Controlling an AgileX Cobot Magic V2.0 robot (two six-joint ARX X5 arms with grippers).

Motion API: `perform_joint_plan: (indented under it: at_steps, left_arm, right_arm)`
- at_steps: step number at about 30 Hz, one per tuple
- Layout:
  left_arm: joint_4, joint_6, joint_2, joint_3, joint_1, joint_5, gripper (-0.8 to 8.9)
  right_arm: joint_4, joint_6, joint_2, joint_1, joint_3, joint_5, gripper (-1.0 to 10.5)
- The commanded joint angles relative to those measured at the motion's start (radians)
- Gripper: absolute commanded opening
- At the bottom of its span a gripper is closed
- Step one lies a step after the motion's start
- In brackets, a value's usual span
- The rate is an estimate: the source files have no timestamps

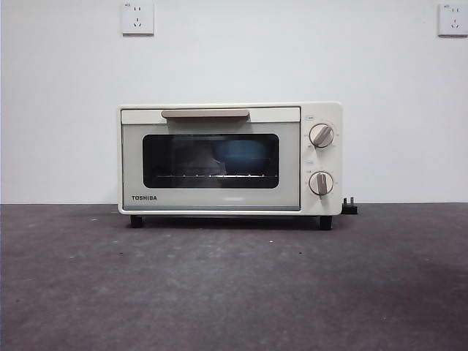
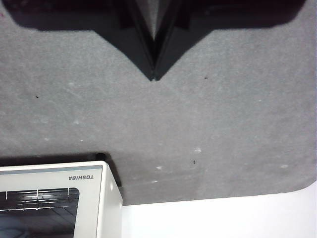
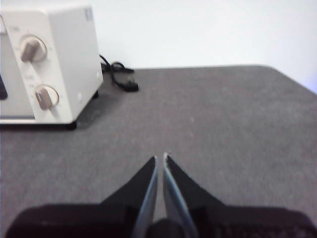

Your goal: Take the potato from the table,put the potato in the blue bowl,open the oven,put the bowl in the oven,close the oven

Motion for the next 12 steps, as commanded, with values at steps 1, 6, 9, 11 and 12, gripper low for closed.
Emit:
perform_joint_plan:
  at_steps: [1, 6, 9, 11, 12]
  left_arm:
    - [0.007, -0.006, 0.0, -0.01, 0.004, 0.003, -0.04]
    - [0.006, -0.006, 0.0, -0.01, 0.004, 0.003, -0.04]
    - [0.006, -0.006, 0.0, -0.01, 0.004, 0.003, -0.04]
    - [0.006, -0.006, 0.0, -0.01, 0.004, 0.003, -0.04]
    - [0.006, -0.006, 0.0, -0.01, 0.004, 0.003, -0.04]
  right_arm:
    - [-0.043, 0.012, -0.002, 0.0, -0.009, 0.005, 0.3]
    - [-0.058, 0.016, -0.002, -0.001, -0.009, 0.029, 0.3]
    - [-0.057, 0.016, -0.002, -0.001, -0.009, 0.031, 0.3]
    - [-0.053, 0.014, -0.002, -0.001, -0.009, 0.031, 0.3]
    - [-0.052, 0.014, -0.002, 0.0, -0.009, 0.031, 0.3]
